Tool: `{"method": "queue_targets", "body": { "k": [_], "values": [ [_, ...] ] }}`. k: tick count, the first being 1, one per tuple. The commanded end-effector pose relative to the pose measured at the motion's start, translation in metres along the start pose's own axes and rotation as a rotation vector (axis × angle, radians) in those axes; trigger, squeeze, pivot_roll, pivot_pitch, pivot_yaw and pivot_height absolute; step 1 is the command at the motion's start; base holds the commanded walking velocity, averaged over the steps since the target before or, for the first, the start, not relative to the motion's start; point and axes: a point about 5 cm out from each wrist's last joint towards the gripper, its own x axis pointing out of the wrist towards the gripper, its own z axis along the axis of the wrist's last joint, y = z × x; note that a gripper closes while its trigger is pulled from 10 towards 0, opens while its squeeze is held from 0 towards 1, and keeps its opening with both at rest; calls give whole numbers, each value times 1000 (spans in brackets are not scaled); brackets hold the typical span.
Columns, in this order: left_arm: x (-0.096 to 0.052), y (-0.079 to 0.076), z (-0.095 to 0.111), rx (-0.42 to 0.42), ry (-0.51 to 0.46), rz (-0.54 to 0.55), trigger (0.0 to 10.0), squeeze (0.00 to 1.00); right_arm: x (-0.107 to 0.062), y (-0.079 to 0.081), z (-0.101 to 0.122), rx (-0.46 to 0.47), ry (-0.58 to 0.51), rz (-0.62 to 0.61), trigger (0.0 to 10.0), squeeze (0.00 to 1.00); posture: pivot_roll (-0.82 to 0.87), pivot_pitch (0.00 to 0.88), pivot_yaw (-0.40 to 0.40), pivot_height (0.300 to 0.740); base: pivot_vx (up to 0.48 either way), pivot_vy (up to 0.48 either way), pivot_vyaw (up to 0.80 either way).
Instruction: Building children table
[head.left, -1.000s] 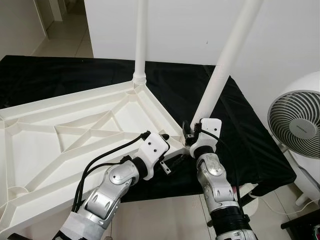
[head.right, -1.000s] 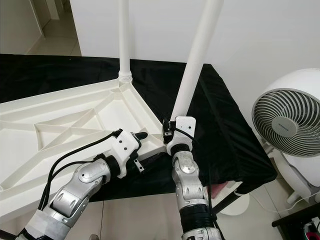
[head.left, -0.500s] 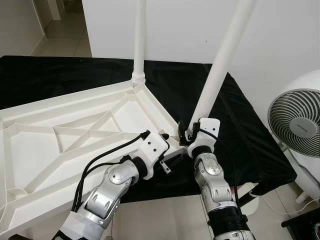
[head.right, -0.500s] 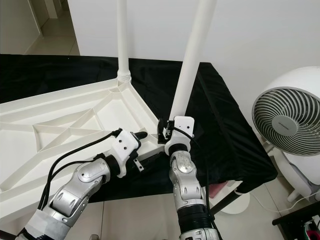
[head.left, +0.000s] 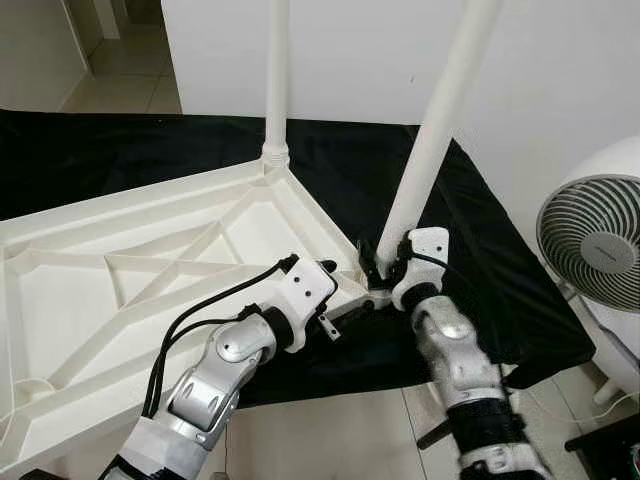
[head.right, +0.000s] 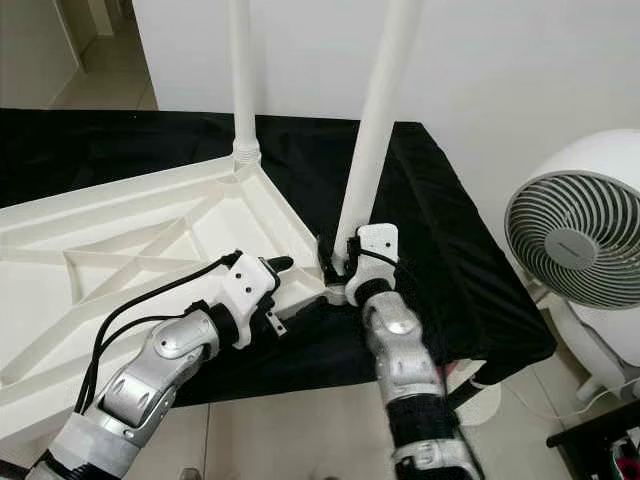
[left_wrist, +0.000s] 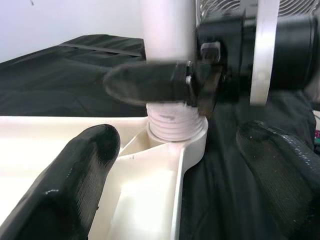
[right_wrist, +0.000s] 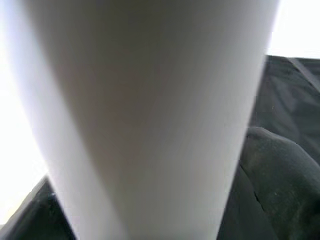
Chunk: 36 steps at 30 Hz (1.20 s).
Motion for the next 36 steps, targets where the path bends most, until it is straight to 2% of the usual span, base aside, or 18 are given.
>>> {"method": "queue_targets", "body": {
  "k": [1, 3, 10, 15, 20, 29, 30, 31, 32, 36],
  "values": [
    [1, -2, 3, 0, -5, -49, 10000, 0, 1, 3, -3, 2, 12, 61, 10000, 0, 116, 56, -50, 740, 0, 0, 0],
    [0, -1, 3, 1, -3, -53, 10000, 0, 2, -2, -3, -21, 16, 125, 10000, 0, 117, 56, -47, 740, 0, 0, 0],
    [-2, 1, 4, 8, 1, -57, 10000, 0, 5, -15, -4, -50, 28, 195, 10000, 0, 139, 59, -34, 740, 0, 0, 0],
    [-3, 1, 4, 8, 3, -58, 10000, 0, 7, -18, -4, -45, 37, 227, 10000, 0, 147, 63, -40, 740, 0, 0, 0],
    [-4, 1, 4, 5, 5, -55, 10000, 0, 6, -20, -9, -51, 65, 315, 10000, 0, 153, 66, -45, 740, 0, 0, 0],
    [-4, 0, 5, 4, 3, -58, 10000, 0, 9, -22, -8, -63, 52, 351, 10000, 0, 158, 58, -49, 740, 0, 0, 0],
    [-4, -1, 5, 4, 4, -59, 10000, 0, 10, -23, -8, -65, 52, 362, 4196, 0, 158, 55, -50, 740, 0, 0, 0],
    [-4, -1, 4, 4, 4, -60, 10000, 0, 11, -23, -8, -71, 50, 367, 3098, 0, 160, 51, -51, 740, 0, 0, 0],
    [-3, -1, 4, 4, 4, -64, 10000, 0, 12, -24, -7, -71, 46, 364, 353, 0, 159, 46, -55, 740, 0, 0, 0],
    [-3, -2, 4, 5, 4, -66, 10000, 0, 13, -25, -7, -70, 41, 363, 353, 0, 159, 46, -55, 740, 0, 0, 0]
  ]
}}
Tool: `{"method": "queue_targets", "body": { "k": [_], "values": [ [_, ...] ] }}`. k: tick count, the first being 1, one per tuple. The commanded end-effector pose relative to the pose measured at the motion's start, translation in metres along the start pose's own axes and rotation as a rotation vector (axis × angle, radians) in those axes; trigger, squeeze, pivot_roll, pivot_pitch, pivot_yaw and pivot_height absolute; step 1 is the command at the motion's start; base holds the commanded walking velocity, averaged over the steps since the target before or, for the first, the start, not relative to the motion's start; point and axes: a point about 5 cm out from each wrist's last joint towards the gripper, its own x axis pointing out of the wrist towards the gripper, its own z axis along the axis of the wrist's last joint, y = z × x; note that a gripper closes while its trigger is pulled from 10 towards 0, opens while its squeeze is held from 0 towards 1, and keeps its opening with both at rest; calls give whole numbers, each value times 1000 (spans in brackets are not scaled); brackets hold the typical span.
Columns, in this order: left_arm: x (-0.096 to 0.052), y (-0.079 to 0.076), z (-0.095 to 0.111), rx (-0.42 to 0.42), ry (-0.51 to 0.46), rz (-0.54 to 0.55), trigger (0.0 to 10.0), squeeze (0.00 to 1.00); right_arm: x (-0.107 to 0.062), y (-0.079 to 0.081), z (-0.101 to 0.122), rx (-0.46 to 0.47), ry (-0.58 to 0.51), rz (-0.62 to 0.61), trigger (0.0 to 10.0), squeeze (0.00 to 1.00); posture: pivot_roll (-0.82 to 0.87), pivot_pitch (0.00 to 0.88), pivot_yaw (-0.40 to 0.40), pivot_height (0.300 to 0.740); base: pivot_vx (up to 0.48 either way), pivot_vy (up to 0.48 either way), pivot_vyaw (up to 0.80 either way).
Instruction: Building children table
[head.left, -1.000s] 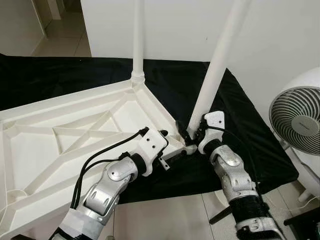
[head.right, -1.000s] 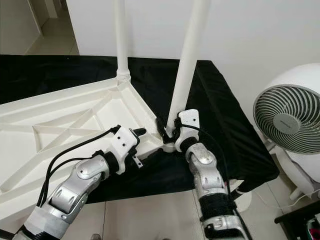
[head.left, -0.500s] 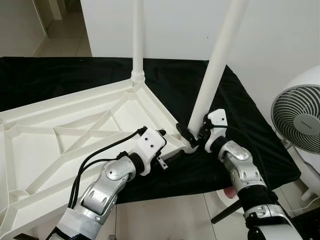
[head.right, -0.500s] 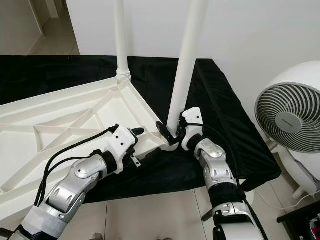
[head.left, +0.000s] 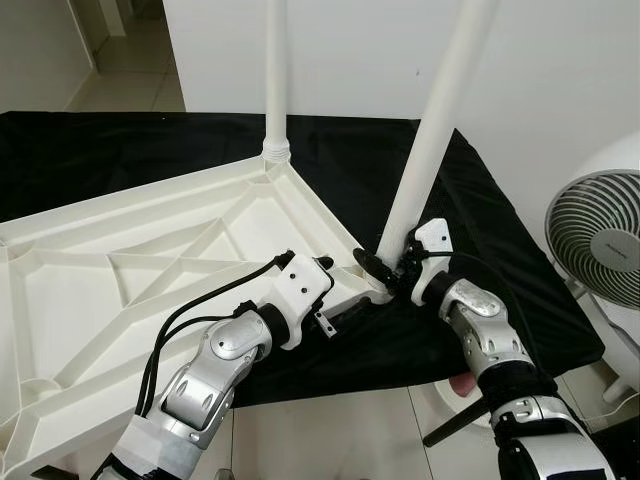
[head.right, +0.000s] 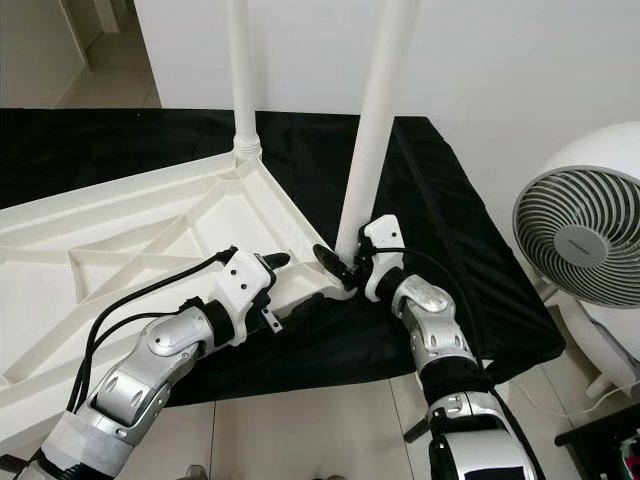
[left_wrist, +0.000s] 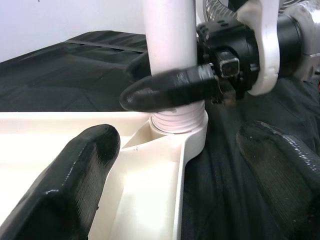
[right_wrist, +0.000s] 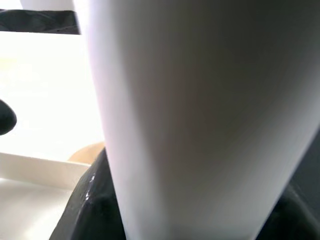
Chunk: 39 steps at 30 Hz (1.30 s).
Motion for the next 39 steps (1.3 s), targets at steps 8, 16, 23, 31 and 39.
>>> {"method": "queue_targets", "body": {
  "k": [8, 16, 23, 31, 39],
  "values": [
    [3, -5, 0, -4, -1, -74, 10000, 0, -1, 0, -3, 0, 8, 4, 4980, 0, 147, 24, -66, 740, 0, 0, 0],
    [4, -8, -2, -6, 1, -81, 10000, 0, -3, 5, -9, 8, 19, -48, 10000, 0, 141, 19, -70, 740, 0, 0, 0],
    [3, -12, -4, -17, 7, -85, 10000, 0, -4, 12, -21, 54, 49, -322, 10000, 0, 144, 16, -76, 740, 0, 0, 0],
    [3, -14, -6, -18, 9, -94, 10000, 0, -9, 24, -25, 126, 53, -613, 10000, 0, 135, 9, -76, 740, 0, 0, 0],
    [5, -15, -6, -17, 7, -106, 10000, 0, -6, 45, -19, 180, 26, -745, 10000, 0, 131, 7, -77, 740, 0, 0, 0]
  ]
}}
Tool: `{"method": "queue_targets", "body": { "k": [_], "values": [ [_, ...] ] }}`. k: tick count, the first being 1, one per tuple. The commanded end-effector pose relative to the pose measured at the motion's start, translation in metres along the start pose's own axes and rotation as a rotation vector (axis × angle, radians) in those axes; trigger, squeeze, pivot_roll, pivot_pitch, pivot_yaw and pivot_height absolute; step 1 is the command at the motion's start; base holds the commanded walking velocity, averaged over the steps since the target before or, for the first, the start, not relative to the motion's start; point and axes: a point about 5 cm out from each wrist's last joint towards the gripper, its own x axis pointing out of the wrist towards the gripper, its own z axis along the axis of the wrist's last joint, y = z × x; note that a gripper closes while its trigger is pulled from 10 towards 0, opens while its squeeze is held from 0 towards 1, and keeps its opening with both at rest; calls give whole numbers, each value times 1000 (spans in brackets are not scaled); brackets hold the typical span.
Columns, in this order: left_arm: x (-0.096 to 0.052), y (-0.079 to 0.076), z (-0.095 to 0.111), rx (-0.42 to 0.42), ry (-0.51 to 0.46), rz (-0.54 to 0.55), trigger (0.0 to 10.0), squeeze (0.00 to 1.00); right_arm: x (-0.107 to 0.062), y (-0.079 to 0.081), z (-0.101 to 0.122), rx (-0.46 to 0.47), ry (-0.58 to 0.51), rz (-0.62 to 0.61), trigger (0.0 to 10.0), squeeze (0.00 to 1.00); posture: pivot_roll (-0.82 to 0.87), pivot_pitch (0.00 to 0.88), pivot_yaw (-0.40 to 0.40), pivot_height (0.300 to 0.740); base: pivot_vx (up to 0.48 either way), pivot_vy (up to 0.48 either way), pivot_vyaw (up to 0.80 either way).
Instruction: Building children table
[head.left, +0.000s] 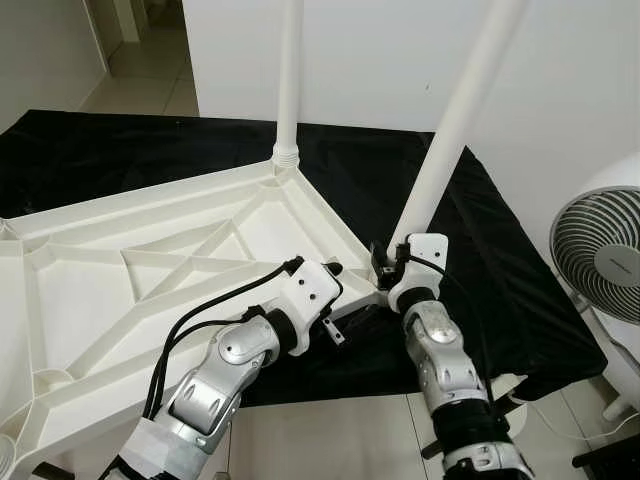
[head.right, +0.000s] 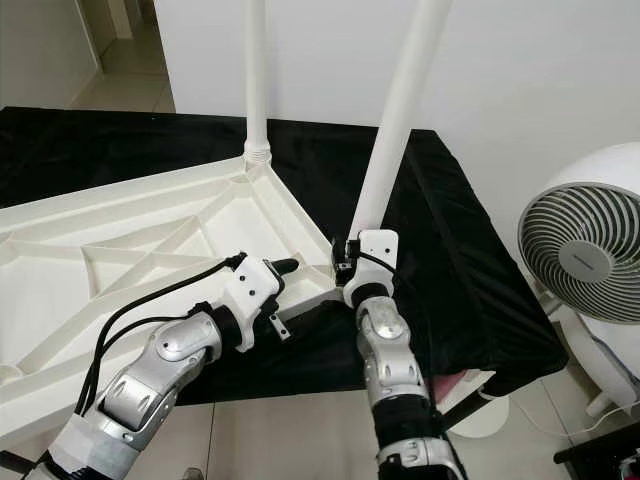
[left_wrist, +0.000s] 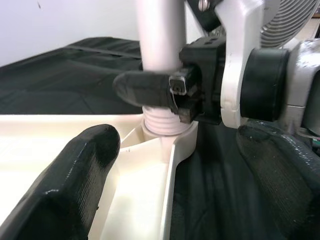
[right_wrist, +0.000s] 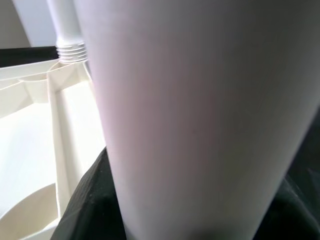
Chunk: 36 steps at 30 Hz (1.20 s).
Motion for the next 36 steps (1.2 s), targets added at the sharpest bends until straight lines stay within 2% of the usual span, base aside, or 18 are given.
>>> {"method": "queue_targets", "body": {
  "k": [1, 4, 9, 10, 11, 19, 28, 29, 31, 32, 33, 34, 35, 36],
  "values": [
    [1, -6, -3, -3, 6, -76, 10000, 0, -11, 5, -12, 23, 61, -56, 10000, 0, 131, 7, -77, 740, 0, 0, 0],
    [0, -7, -3, -4, 6, -77, 10000, 0, -14, 13, -12, 35, 68, -42, 10000, 0, 133, 8, -78, 740, 0, 0, 0],
    [0, -7, -3, -4, 6, -78, 10000, 0, -13, 10, -9, 41, 64, -60, 10000, 0, 134, 7, -78, 740, 0, 0, 0],
    [0, -7, -3, -5, 6, -78, 10000, 0, -12, 7, -8, 37, 57, -63, 10000, 110, 133, 7, -78, 740, 0, 0, 0],
    [0, -7, -3, -3, 5, -78, 10000, 0, -11, 5, -6, 43, 44, -53, 10000, 1000, 135, 6, -79, 740, 0, 0, 0],
    [0, -6, -2, -4, 4, -79, 10000, 0, -8, 2, 1, 44, 13, -30, 10000, 1000, 132, 5, -76, 740, 0, 0, 0],
    [1, -5, -2, -1, 4, -79, 10000, 0, -1, -8, 12, 0, -11, 156, 10000, 1000, 133, 6, -75, 740, 0, 0, 0],
    [0, -5, -3, 0, 6, -78, 10000, 0, 1, -11, 13, -24, -14, 199, 10000, 902, 134, 6, -77, 740, 0, 0, 0],
    [0, -5, -3, 0, 6, -78, 10000, 0, 1, -11, 13, -24, -14, 199, 10000, 902, 134, 6, -77, 740, 0, 0, 0],
    [0, -5, -3, 0, 7, -77, 10000, 0, 2, -12, 13, -38, -11, 243, 10000, 376, 133, 8, -75, 740, 0, 0, 0],
    [0, -5, -3, 0, 7, -77, 10000, 0, 2, -12, 13, -38, -11, 243, 10000, 376, 133, 8, -75, 740, 0, 0, 0],
    [-2, -6, -5, -1, 14, -79, 10000, 0, 2, -12, 14, -65, -12, 327, 10000, 0, 136, 12, -77, 740, 0, 0, 0],
    [-2, -6, -5, -1, 14, -79, 10000, 0, 2, -12, 14, -65, -12, 327, 10000, 0, 136, 12, -77, 740, 0, 0, 0],
    [-3, -7, -6, -1, 18, -81, 10000, 0, 2, -11, 14, -83, -12, 385, 10000, 0, 136, 12, -77, 740, 0, 0, 0]
  ]
}}
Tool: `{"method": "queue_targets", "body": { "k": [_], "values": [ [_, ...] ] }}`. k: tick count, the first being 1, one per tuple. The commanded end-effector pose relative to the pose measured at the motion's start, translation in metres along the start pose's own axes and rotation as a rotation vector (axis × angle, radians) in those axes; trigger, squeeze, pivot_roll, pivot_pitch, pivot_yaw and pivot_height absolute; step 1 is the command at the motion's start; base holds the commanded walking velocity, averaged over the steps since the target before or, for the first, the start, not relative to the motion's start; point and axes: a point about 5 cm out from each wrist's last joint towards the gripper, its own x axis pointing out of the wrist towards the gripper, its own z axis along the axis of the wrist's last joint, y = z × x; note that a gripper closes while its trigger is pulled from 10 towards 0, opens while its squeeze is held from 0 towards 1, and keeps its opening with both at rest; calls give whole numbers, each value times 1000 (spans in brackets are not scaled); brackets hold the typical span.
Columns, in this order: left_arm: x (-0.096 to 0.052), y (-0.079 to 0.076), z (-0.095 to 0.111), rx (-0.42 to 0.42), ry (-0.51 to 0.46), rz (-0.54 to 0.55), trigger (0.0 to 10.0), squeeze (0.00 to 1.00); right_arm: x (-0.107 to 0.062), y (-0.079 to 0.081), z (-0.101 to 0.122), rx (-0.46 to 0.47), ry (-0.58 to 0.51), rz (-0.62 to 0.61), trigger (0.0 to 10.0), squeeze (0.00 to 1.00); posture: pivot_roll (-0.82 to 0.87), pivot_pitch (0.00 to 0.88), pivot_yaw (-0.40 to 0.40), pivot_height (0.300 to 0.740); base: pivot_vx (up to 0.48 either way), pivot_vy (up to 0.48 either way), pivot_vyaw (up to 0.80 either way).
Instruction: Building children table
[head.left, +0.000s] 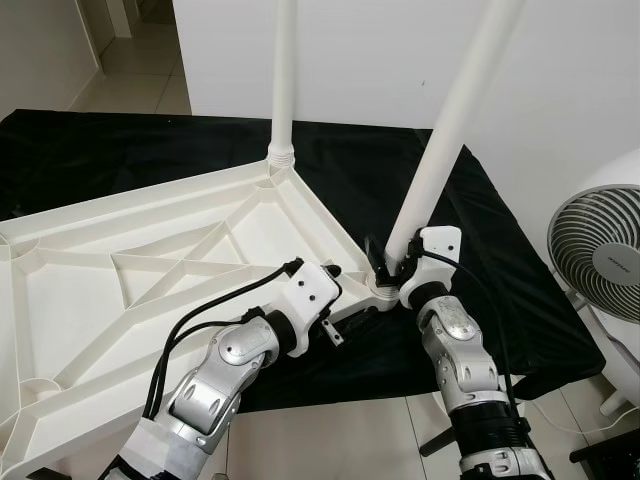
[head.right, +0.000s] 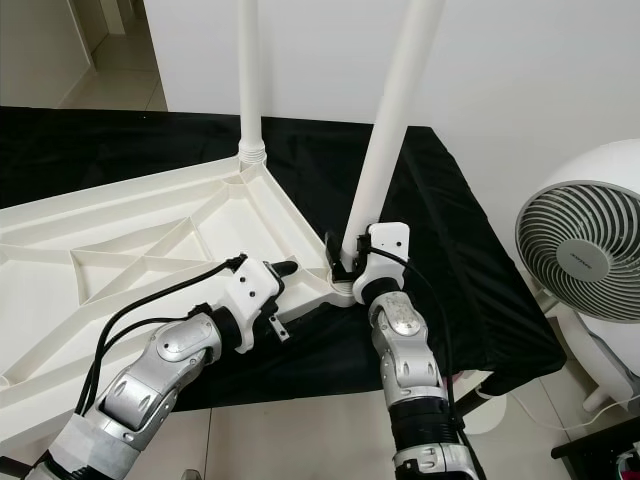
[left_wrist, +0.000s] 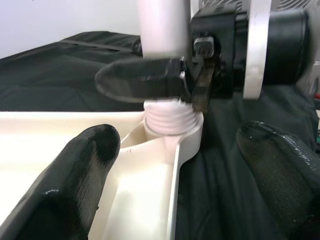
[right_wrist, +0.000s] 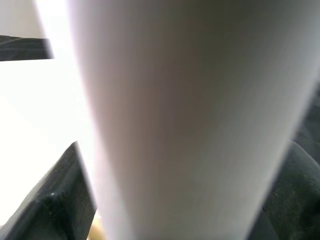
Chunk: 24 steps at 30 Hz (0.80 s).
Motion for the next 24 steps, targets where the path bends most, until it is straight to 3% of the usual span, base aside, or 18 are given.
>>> {"method": "queue_targets", "body": {
  "k": [1, 12, 13, 14, 15, 16, 17, 24],
  "values": [
    [-2, -7, -3, -3, 5, -80, 10000, 0, 1, 1, 0, -13, -2, 65, 10000, 0, 136, 12, -77, 740, 0, 0, 0],
    [-6, -6, -4, 6, 18, -78, 10000, 0, 3, -10, -2, -71, 10, 265, 10000, 0, 146, 29, -65, 740, 0, 0, 0],
    [-6, -6, -3, 6, 18, -78, 10000, 0, 3, -12, -4, -64, 21, 294, 5059, 0, 148, 32, -62, 740, 0, 0, 0],
    [-6, -6, -3, 7, 18, -77, 10000, 0, 2, -15, -6, -56, 31, 312, 2745, 0, 149, 34, -63, 740, 0, 0, 0],
    [-6, -6, -3, 7, 17, -76, 10000, 0, 2, -17, -8, -58, 37, 314, 1490, 0, 149, 34, -63, 740, 0, 0, 0],
    [-6, -6, -3, 7, 17, -76, 10000, 0, 2, -17, -8, -58, 37, 314, 1490, 0, 149, 34, -63, 740, 0, 0, 0],
    [-6, -5, -2, 7, 17, -75, 10000, 0, 2, -19, -9, -59, 44, 318, 118, 0, 151, 38, -63, 740, 0, 0, 0],
    [-7, -4, -2, 7, 18, -70, 10000, 0, -1, -25, -12, -56, 58, 331, 0, 0, 150, 41, -57, 740, 0, 0, 0]
  ]
}}
